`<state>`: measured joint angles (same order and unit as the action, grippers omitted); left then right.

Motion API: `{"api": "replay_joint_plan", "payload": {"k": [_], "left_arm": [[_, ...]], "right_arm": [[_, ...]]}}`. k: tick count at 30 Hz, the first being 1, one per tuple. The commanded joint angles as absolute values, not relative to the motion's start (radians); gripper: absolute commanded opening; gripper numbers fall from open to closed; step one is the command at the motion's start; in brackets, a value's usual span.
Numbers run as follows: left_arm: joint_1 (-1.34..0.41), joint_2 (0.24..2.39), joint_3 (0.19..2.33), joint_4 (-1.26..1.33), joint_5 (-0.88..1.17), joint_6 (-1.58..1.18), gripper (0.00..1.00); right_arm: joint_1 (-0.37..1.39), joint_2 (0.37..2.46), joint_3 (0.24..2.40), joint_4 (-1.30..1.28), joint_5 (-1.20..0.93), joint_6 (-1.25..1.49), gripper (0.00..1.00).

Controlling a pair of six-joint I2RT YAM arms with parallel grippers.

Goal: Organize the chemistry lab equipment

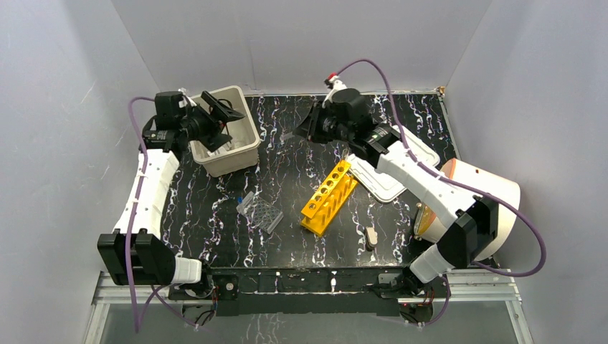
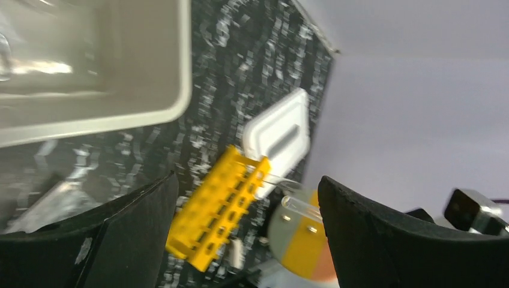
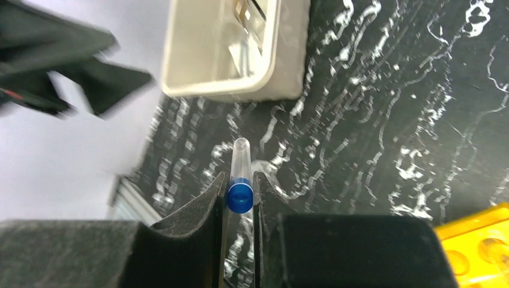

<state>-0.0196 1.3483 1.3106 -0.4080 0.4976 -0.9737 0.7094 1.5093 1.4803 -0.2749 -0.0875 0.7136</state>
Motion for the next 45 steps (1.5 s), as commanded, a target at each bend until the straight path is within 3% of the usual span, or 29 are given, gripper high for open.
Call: {"api": "replay_joint_plan", "payload": {"k": [1, 7, 15, 24, 33, 39, 45], "left_arm": [[-0.018, 1.29, 1.471, -0.716, 0.199, -0.644, 0.85], [-0.018, 1.301, 1.559, -0.787, 0.039, -0.548, 0.85], [-0.015, 1.332, 1.605, -0.793, 0.017, -0.53, 0.86], [-0.015, 1.358, 1.608, -0.782, 0.069, -0.542, 0.86], [-0.015, 1.356, 1.643, -0.832, -0.174, -0.542, 0.87], [-0.015, 1.365, 1.69, -0.868, -0.364, -0.546, 0.93], [-0.015, 1.371, 1.697, -0.865, -0.407, -0.524, 0.95]], "right_arm": [[0.819, 1.552, 1.538, -0.425, -0.01, 0.436, 0.14], [1.008, 1.657, 1.577, -0.506, 0.052, 0.283, 0.15], [1.166, 1.856, 1.723, -0.592, 0.095, 0.154, 0.14], [1.219, 2.023, 1.897, -0.639, 0.12, 0.109, 0.14], [1.22, 2.12, 1.993, -0.665, 0.138, 0.121, 0.13], [1.219, 2.165, 2.036, -0.682, 0.147, 0.123, 0.13], [1.22, 2.205, 2.077, -0.718, 0.151, 0.12, 0.13]]}}
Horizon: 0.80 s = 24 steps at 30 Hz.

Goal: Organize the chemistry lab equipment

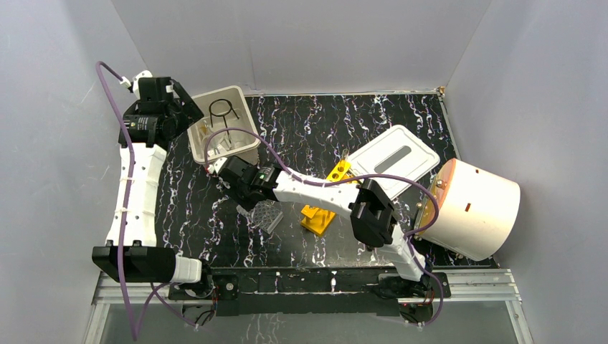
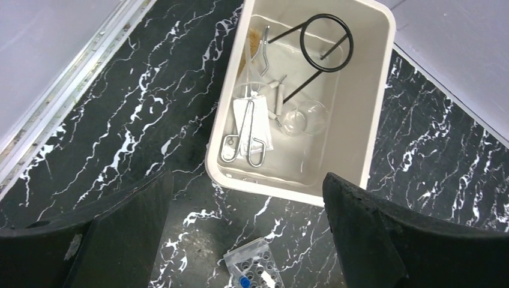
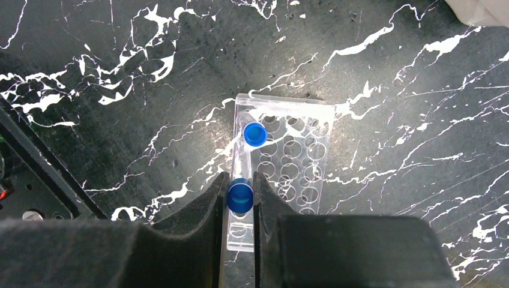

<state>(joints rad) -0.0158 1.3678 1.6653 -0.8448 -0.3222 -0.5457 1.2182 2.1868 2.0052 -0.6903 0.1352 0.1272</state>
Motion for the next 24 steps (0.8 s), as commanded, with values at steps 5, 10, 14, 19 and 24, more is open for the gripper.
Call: {"api": "replay_joint_plan", "payload": {"k": [5, 10, 14, 19, 24], "left_arm": [[-0.015, 1.363, 1.686, -0.855, -0.402, -0.517, 0.95], [-0.015, 1.363, 1.684, -0.854, -0.404, -0.513, 0.95], [-0.015, 1.365, 1.682, -0.853, -0.397, -0.512, 0.96], [-0.015, 1.368, 1.681, -0.853, -0.39, -0.511, 0.96], [-0.015, 1.371, 1.681, -0.853, -0.382, -0.511, 0.96]], "right_arm": [[1.22, 2.244, 2.139, -0.756, 0.155, 0.114, 0.13], [1.22, 2.282, 2.179, -0.774, 0.162, 0.112, 0.17], [1.219, 2.308, 2.212, -0.795, 0.168, 0.119, 0.21], [1.219, 2.329, 2.24, -0.812, 0.176, 0.133, 0.28], [1.219, 2.339, 2.265, -0.824, 0.184, 0.15, 0.36]]}}
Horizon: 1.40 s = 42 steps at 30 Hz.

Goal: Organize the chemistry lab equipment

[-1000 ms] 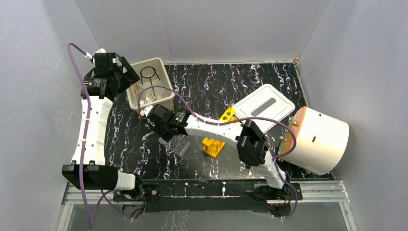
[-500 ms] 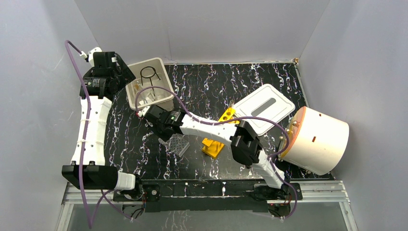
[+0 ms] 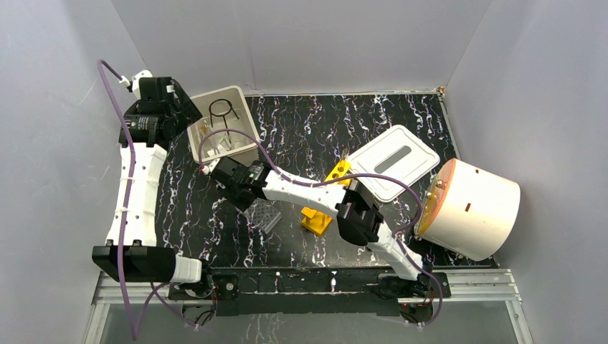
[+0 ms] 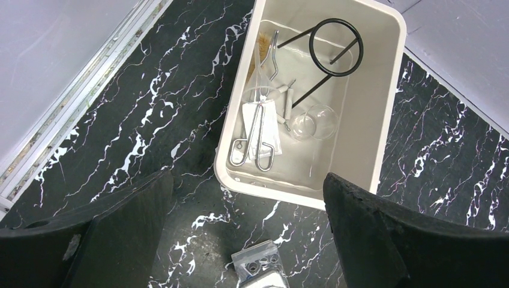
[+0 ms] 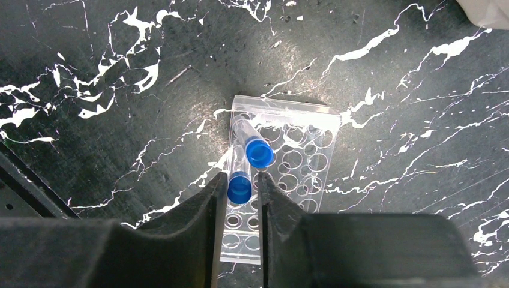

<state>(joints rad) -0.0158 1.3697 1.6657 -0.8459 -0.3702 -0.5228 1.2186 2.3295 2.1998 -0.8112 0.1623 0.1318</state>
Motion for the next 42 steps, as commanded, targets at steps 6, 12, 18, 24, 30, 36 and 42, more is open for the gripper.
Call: {"api": "replay_joint_plan", "payload": {"k": [6, 12, 18, 24, 30, 36, 42], "left_arm": [[-0.015, 1.368, 1.675, -0.851, -0.375, -0.509, 0.96], [-0.015, 1.365, 1.674, -0.845, -0.346, -0.502, 0.96], [-0.015, 1.361, 1.683, -0.836, -0.307, -0.495, 0.96], [-0.015, 1.359, 1.703, -0.847, -0.338, -0.495, 0.96], [-0.015, 1.35, 1.71, -0.85, -0.351, -0.497, 0.96], [-0.015, 1.346, 1.711, -0.853, -0.353, -0.497, 0.97], [-0.015, 1.339, 1.687, -0.834, -0.282, -0.49, 0.97]], "right_arm": [[1.219, 2.344, 2.299, -0.841, 0.173, 0.167, 0.45], [1.22, 2.326, 2.337, -0.862, 0.158, 0.188, 0.55], [1.214, 2.248, 2.317, -0.843, 0.156, 0.209, 0.61], [1.19, 2.089, 2.135, -0.698, 0.135, 0.252, 0.65], [1.144, 1.943, 1.93, -0.56, 0.111, 0.297, 0.69], [1.071, 1.887, 1.889, -0.56, 0.135, 0.344, 0.68], [0.901, 1.824, 1.901, -0.61, 0.193, 0.37, 0.68]]}}
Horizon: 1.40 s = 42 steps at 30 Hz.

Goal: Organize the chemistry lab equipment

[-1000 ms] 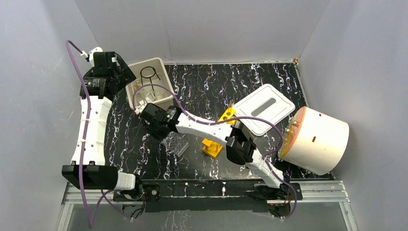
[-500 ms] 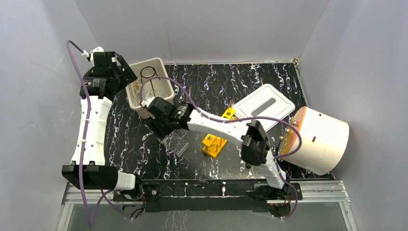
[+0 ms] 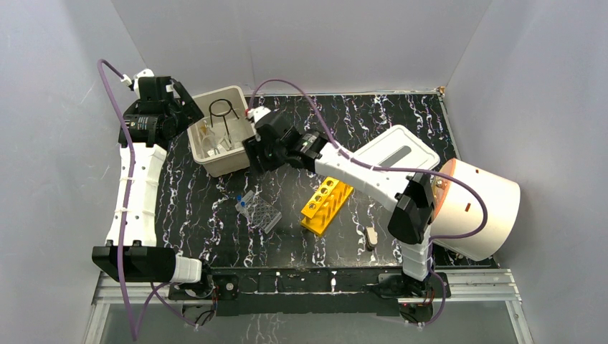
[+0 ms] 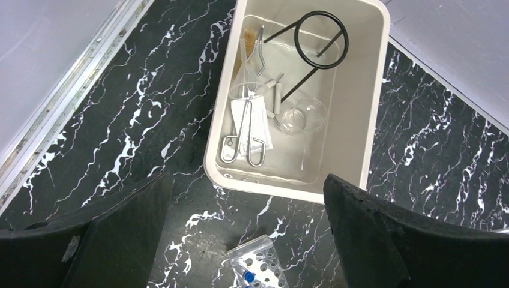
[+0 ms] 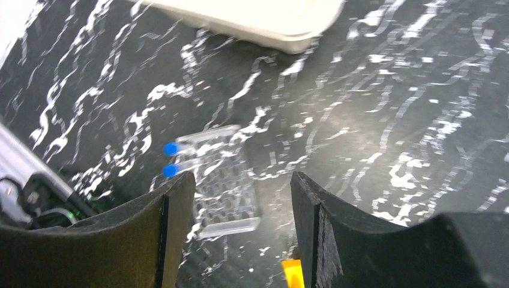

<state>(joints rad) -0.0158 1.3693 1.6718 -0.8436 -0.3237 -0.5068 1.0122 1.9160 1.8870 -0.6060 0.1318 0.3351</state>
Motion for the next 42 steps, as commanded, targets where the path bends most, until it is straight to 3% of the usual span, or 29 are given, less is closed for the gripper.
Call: {"api": "replay_joint_plan", "payload": {"k": [1, 9, 18, 24, 30, 42], "left_arm": [[-0.015, 1.339, 1.683, -0.829, -0.258, -0.484, 0.97], [-0.027, 1.346, 1.654, -0.792, -0.141, -0.449, 0.97], [-0.046, 1.356, 1.626, -0.762, -0.038, -0.44, 0.97], [-0.073, 1.372, 1.639, -0.747, 0.063, -0.463, 0.97], [-0.083, 1.37, 1.605, -0.734, 0.118, -0.485, 0.96], [-0.083, 1.466, 1.621, -0.691, 0.133, -0.503, 0.96]], "right_arm": [[0.867, 1.811, 1.906, -0.62, 0.205, 0.373, 0.68], [0.604, 1.771, 1.929, -0.722, 0.291, 0.447, 0.68], [0.391, 1.892, 1.897, -0.931, 0.33, 0.606, 0.67], [0.353, 2.03, 1.933, -0.929, 0.339, 0.702, 0.54], [0.337, 2.255, 2.176, -1.099, 0.455, 0.817, 0.45], [0.271, 2.446, 2.349, -1.148, 0.467, 0.854, 0.54]]}}
